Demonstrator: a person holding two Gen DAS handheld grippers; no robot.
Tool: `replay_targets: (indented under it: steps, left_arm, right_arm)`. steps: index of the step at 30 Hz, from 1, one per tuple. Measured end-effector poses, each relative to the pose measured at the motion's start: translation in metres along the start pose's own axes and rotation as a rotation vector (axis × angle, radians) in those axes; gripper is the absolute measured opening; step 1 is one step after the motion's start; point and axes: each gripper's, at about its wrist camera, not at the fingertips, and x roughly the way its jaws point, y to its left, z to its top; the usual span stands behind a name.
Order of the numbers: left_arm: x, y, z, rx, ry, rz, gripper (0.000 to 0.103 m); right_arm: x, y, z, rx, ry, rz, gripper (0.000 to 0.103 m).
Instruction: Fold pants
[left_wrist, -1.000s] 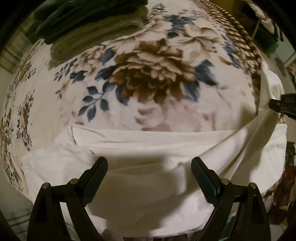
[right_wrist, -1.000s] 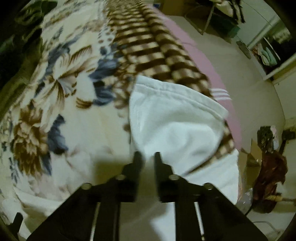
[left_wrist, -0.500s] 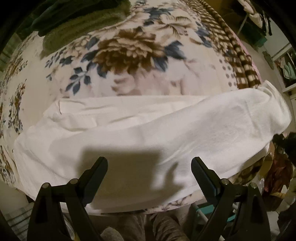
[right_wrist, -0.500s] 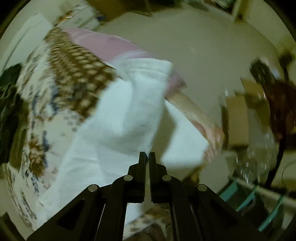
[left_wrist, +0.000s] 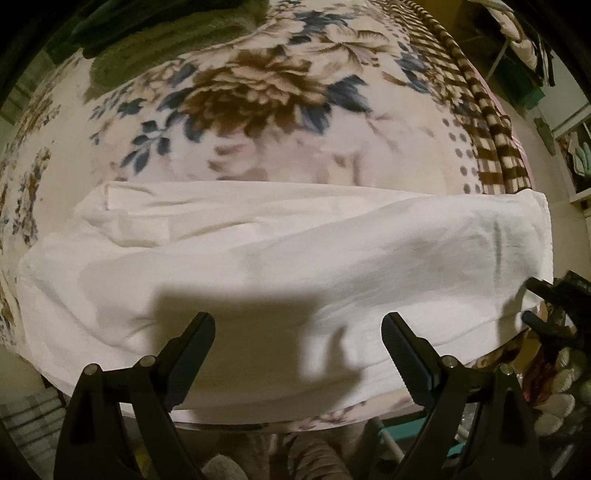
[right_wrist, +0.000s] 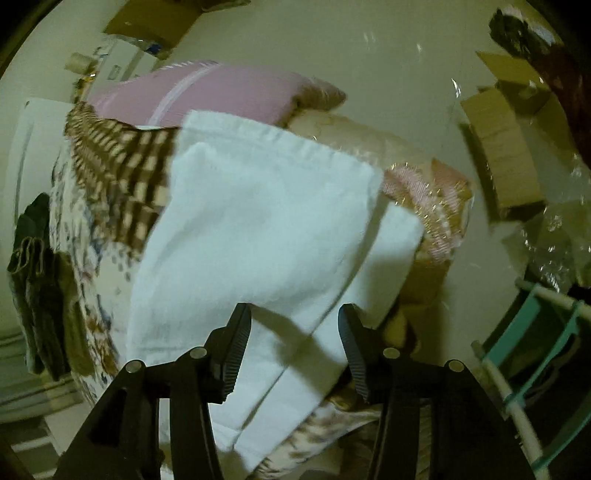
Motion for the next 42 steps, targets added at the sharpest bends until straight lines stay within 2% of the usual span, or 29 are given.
replay_targets:
  steps: [1,2,3,4,5,7,13,18,20,21,23,25,28,31,33,37,40,42]
  left_arm:
    - [0.001,-0.003,0.000,0.001,-0.021,0.034,0.092]
    - [0.001,-0.006,-0.001,0.005,-0.025,0.036,0.092]
    - [0.001,-0.010,-0.001,0.007,-0.029,0.032,0.092]
    - [0.001,-0.011,-0.002,0.009,-0.031,0.027,0.092]
    - [0.000,-0.014,-0.003,0.011,-0.032,0.022,0.092]
    - [-0.001,-0.018,-0.006,0.020,-0.026,0.010,0.092]
    - [-0.005,-0.012,-0.019,0.011,-0.003,-0.015,0.092]
    - [-0.002,-0.009,-0.029,0.001,0.017,-0.012,0.092]
    - [0.003,-0.004,-0.030,-0.007,0.025,-0.007,0.092]
    - [0.006,-0.003,-0.029,-0.013,0.029,-0.007,0.092]
    - [0.004,0.006,-0.028,-0.034,0.028,-0.012,0.092]
    - [-0.006,0.024,-0.030,-0.064,0.010,-0.016,0.092]
    - [-0.025,0.064,-0.039,-0.133,0.002,-0.018,0.092]
    - [-0.039,0.116,-0.056,-0.214,0.006,0.009,0.092]
    - [-0.045,0.154,-0.071,-0.270,0.014,0.029,0.092]
    - [-0.043,0.240,-0.099,-0.412,0.031,0.076,0.092]
    - [-0.033,0.297,-0.117,-0.515,0.055,0.057,0.092]
    - [-0.025,0.321,-0.120,-0.567,0.056,0.030,0.092]
  right_arm:
    - [0.004,0.000,0.002,0.019,-0.006,0.005,0.051]
    - [0.007,0.001,0.003,0.020,-0.026,0.005,0.044]
    - [0.005,0.004,0.003,0.004,-0.066,-0.010,0.035]
    - [0.003,0.010,0.002,-0.012,-0.098,-0.025,0.016]
    - [0.002,0.014,0.000,-0.032,-0.119,-0.045,0.008]
    - [-0.005,0.017,-0.001,-0.050,-0.139,-0.046,0.005]
    - [-0.056,0.018,-0.016,-0.136,-0.210,-0.075,0.004]
    - [-0.060,-0.003,-0.013,-0.112,-0.163,-0.120,0.004]
    - [-0.044,-0.009,-0.010,-0.123,-0.110,-0.130,0.006]
    - [-0.034,-0.012,-0.007,-0.122,-0.078,-0.146,0.012]
    - [-0.022,-0.017,-0.001,-0.103,-0.027,-0.155,0.042]
    - [-0.025,-0.015,-0.001,-0.089,-0.016,-0.115,0.056]
    - [-0.043,0.009,-0.023,-0.175,-0.026,-0.104,0.056]
    - [-0.043,0.043,-0.069,-0.273,0.049,-0.069,0.056]
    - [-0.027,0.066,-0.114,-0.328,0.157,-0.038,0.056]
    - [0.015,0.098,-0.196,-0.370,0.317,0.022,0.056]
    - [0.044,0.113,-0.242,-0.376,0.373,0.025,0.056]
    - [0.061,0.115,-0.269,-0.324,0.390,0.022,0.055]
